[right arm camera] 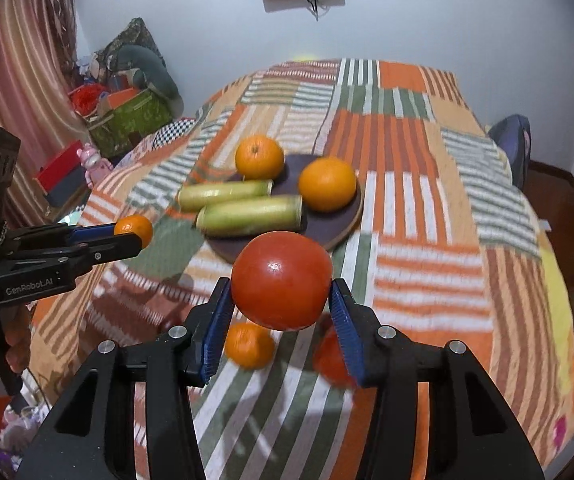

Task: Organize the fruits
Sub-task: 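Grasp a red tomato with the right tool while the left tool grasps a small tangerine, then place the tomato on the plate with the right tool while the left tool places the tangerine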

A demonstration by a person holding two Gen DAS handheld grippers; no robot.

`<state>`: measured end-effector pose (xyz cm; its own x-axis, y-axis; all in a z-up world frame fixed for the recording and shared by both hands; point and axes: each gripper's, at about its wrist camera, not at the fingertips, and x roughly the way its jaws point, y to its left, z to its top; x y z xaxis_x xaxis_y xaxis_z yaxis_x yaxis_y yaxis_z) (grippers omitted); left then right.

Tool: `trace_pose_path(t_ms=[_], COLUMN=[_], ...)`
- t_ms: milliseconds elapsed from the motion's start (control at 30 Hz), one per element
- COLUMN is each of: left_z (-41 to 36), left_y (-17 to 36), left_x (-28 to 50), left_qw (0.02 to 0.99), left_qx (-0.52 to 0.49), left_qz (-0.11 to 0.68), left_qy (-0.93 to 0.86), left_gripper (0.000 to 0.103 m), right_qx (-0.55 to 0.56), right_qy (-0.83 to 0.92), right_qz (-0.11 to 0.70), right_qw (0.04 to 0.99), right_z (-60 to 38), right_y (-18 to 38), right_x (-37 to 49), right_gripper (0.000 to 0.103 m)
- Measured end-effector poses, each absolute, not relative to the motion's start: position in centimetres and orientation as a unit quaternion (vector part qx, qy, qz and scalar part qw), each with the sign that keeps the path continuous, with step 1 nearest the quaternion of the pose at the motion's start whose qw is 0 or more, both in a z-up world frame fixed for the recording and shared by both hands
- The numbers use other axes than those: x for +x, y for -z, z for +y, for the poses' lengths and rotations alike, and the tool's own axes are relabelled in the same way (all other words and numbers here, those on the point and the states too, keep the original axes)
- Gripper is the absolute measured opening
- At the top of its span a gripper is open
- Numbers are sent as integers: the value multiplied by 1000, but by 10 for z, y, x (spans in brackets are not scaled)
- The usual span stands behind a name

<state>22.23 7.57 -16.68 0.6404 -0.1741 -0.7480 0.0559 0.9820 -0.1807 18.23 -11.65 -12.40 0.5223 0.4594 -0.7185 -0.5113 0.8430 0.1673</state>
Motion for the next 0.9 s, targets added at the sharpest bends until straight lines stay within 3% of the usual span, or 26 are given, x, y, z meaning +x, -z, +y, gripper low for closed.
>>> trace_pose_path(t_ms=[433,900], left_z=[94,110], left_y=[171,219], left_x=[296,360], left_qw=[908,886], left_qx=[-56,-51], left_qz=[413,459], left_qy=[45,29], left_gripper=[34,34], right_qx=[-76,-126], right_qy=[-269,-296], right_qz=[404,462], right_qw=[871,827], right_z=[-99,-81], right_y=[131,167], right_x=[245,274], right_gripper=[46,46])
